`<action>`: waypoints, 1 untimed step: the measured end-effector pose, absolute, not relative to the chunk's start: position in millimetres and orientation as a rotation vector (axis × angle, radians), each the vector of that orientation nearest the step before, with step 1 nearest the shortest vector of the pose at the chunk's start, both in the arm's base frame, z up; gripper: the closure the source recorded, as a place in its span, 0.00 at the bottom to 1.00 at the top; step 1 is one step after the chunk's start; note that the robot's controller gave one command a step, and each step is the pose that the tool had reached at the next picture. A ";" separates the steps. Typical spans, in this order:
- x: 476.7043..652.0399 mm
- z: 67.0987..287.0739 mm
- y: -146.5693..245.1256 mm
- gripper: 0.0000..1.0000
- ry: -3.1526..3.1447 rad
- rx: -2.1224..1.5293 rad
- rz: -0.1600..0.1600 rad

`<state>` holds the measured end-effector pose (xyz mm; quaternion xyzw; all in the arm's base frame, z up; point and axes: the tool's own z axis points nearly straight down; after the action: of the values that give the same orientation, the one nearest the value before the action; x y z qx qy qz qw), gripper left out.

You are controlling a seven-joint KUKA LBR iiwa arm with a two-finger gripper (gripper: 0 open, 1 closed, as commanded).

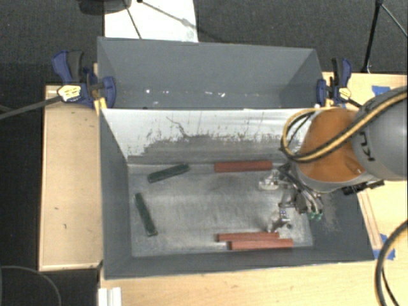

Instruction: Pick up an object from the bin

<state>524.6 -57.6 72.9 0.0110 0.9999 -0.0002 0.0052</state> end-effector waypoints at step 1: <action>496.7 117.3 -23.6 0.00 3.131 -0.044 -0.003</action>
Offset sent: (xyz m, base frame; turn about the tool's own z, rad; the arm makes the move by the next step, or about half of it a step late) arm -0.0415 0.0536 0.0513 -0.0906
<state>496.7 -23.6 117.3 -0.0141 0.9999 -0.0010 0.0053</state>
